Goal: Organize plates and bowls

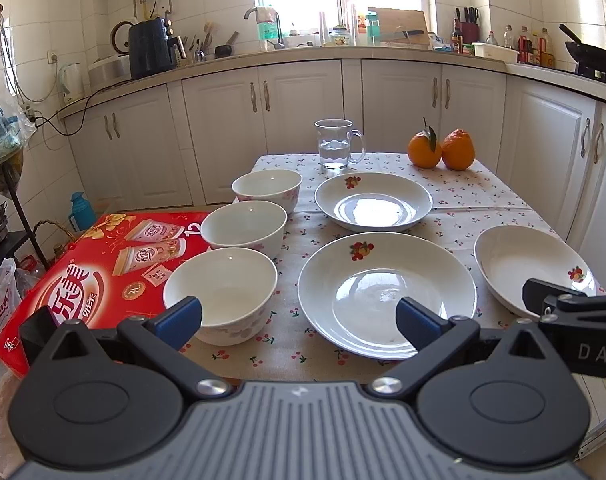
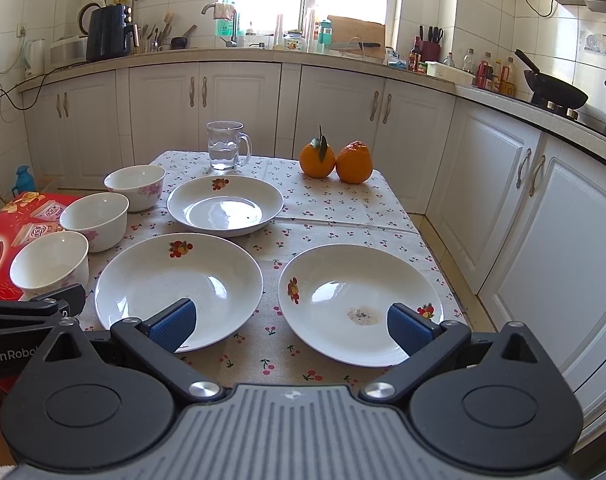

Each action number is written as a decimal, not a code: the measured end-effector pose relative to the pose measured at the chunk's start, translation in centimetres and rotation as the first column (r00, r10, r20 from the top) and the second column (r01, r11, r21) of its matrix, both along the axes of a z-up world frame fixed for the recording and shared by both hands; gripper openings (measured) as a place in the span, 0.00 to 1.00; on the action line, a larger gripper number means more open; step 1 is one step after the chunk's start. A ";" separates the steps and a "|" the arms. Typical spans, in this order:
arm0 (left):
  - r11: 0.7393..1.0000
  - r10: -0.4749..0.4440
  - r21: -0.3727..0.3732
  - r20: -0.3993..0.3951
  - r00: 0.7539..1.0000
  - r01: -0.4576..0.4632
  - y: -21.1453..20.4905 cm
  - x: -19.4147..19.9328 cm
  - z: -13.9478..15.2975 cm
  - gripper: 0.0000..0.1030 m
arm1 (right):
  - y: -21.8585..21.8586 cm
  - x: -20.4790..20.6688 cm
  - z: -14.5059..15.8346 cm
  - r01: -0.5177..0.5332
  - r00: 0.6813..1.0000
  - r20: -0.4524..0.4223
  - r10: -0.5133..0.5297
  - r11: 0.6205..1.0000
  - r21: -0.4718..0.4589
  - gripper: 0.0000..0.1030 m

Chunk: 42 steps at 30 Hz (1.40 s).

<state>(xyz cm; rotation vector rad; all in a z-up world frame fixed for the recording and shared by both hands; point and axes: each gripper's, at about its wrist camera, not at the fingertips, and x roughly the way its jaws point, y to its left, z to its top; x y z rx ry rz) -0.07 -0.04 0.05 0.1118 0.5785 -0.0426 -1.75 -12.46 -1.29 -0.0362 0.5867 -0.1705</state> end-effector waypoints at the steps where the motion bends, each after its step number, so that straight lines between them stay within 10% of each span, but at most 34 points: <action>1: 1.000 -0.001 0.001 0.000 1.000 0.001 0.0 0.1 0.0 0.99 | 0.0 0.0 0.0 0.000 1.000 0.000 0.000 1.000 0.000 1.00; 27: 0.972 -0.229 0.036 -0.037 0.973 0.230 -2.5 5.2 0.1 0.99 | -5.2 1.2 0.5 -0.152 0.988 0.042 0.152 0.988 0.000 1.00; 42: 0.914 -0.395 0.057 -0.101 0.913 0.402 -7.7 9.8 -1.1 0.99 | -11.7 2.1 -5.9 -0.176 0.978 -0.099 0.181 0.983 0.055 1.00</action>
